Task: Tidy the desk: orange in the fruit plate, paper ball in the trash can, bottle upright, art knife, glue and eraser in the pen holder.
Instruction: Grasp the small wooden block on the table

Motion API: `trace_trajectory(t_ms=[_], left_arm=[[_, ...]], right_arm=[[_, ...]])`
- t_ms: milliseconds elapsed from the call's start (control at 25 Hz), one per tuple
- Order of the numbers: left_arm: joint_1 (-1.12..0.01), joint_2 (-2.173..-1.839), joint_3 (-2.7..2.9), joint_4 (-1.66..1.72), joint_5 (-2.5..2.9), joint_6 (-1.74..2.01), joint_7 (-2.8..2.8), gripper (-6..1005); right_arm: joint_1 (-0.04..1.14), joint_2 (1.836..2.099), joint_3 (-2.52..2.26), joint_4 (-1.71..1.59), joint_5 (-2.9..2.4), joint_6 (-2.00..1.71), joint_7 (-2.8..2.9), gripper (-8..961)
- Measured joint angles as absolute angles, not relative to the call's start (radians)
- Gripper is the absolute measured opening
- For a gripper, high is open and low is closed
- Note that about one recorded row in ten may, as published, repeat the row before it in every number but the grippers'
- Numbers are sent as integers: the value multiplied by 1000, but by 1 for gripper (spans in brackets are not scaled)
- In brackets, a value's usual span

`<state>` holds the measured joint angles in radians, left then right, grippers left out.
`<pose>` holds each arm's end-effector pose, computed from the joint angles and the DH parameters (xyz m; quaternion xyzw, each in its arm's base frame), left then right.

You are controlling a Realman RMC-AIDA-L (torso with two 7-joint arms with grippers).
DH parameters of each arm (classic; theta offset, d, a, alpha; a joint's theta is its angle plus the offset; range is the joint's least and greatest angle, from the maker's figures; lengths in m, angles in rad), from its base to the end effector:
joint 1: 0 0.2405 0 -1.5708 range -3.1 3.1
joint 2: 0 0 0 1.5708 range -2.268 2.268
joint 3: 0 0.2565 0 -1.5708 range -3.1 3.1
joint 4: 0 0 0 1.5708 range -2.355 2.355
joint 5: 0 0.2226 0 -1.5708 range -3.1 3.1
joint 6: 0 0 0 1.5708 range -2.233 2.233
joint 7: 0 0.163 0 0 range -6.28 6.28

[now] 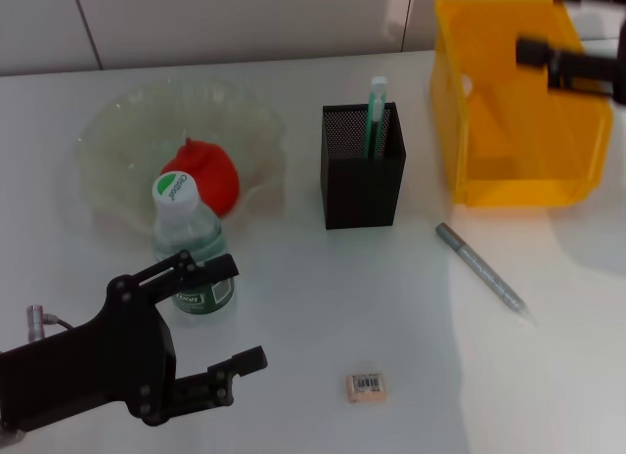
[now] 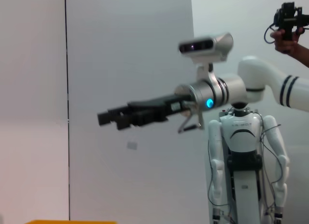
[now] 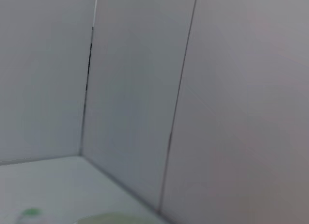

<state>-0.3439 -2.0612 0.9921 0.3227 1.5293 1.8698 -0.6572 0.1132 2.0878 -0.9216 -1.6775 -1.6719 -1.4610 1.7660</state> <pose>-0.2599 0.2382 -0.0426 -0.8928 -0.0141 -0.4336 0.1214 0.1892 0.3127 0.1333 -0.9075 0.0957 0.2304 0.3379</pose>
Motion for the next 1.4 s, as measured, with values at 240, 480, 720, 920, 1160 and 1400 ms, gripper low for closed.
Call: trace_trajectory(t_ms=[240,480,720,920,1160,1400], left_arm=[[-347,-2062,1000,432,1552,1867,-782,798],[-348,-2071,1118,757,1634,1781,-1114,799],[-302,-2070,1348,1098,1746,1579,-1439,788],[-315,-2071,1541,1360,1934,1495,-1775,777],[-397,-2073,1658,1473,2073,1473,-2023,777],[-484,-2077,1741,1482,2134,1455,-2123,777]], right_arm=[[10,2087,-913,-1427,-1561,-1654,1529,760],[7,2078,-790,-1199,-1583,-1798,1383,797],[20,2079,-676,-1114,-1698,-1848,1327,810],[25,2078,-624,-1060,-1763,-1844,1324,809],[33,2079,-597,-1042,-1863,-1841,1304,808],[46,2081,-596,-1017,-1907,-1831,1255,808]])
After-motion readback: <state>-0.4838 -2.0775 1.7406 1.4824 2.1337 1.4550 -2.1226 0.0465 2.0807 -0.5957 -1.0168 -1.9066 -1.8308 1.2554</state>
